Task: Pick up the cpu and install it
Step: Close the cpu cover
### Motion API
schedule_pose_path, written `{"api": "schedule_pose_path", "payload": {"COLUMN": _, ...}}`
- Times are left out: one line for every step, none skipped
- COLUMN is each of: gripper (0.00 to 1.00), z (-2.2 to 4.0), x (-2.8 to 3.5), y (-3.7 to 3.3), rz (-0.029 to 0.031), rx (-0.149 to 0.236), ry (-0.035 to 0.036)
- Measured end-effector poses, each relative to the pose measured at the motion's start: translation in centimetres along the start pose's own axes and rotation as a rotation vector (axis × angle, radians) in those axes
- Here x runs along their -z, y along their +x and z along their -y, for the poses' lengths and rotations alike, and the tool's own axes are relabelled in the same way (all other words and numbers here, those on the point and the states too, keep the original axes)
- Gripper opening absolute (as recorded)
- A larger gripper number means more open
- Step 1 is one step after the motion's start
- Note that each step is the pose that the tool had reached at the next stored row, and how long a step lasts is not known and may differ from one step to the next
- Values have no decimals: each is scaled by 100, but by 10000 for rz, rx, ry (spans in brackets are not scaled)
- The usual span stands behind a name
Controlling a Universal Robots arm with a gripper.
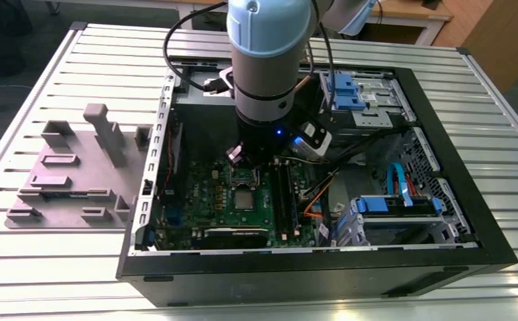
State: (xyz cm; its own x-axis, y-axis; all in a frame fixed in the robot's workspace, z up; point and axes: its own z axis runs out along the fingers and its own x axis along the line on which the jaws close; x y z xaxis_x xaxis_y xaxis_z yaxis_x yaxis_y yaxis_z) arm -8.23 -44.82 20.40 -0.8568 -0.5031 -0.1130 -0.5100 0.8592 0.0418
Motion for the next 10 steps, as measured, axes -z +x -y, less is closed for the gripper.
{"api": "schedule_pose_path", "payload": {"gripper": 11, "z": 0, "x": 0, "y": 1, "rz": -1, "rx": -1, "ry": 1}}
{"api": "schedule_pose_path", "payload": {"gripper": 11, "z": 0, "x": 1, "y": 1, "rz": 0, "rx": -1, "ry": 1}}
{"api": "schedule_pose_path", "payload": {"gripper": 11, "z": 0, "x": 4, "y": 2, "rz": 0, "rx": -5, "ry": 0}}
{"api": "schedule_pose_path", "payload": {"gripper": 11, "z": 1, "x": 9, "y": 3, "rz": -3, "rx": -8, "ry": 3}}
{"api": "schedule_pose_path", "payload": {"gripper": 11, "z": 2, "x": 23, "y": 3, "rz": -1, "rx": -14, "ry": 2}}
{"api": "schedule_pose_path", "payload": {"gripper": 11, "z": 3, "x": 31, "y": 3, "rz": -1, "rx": -15, "ry": 2}}
{"api": "schedule_pose_path", "payload": {"gripper": 11, "z": 5, "x": 39, "y": 2, "rz": -1, "rx": -16, "ry": 2}}
{"api": "schedule_pose_path", "payload": {"gripper": 11, "z": 8, "x": 46, "y": 3, "rz": 0, "rx": -19, "ry": 3}}
{"api": "schedule_pose_path", "payload": {"gripper": 11, "z": 11, "x": 52, "y": 5, "rz": 1, "rx": -21, "ry": 2}}
{"api": "schedule_pose_path", "payload": {"gripper": 11, "z": 16, "x": 58, "y": 7, "rz": 1, "rx": -23, "ry": 3}}
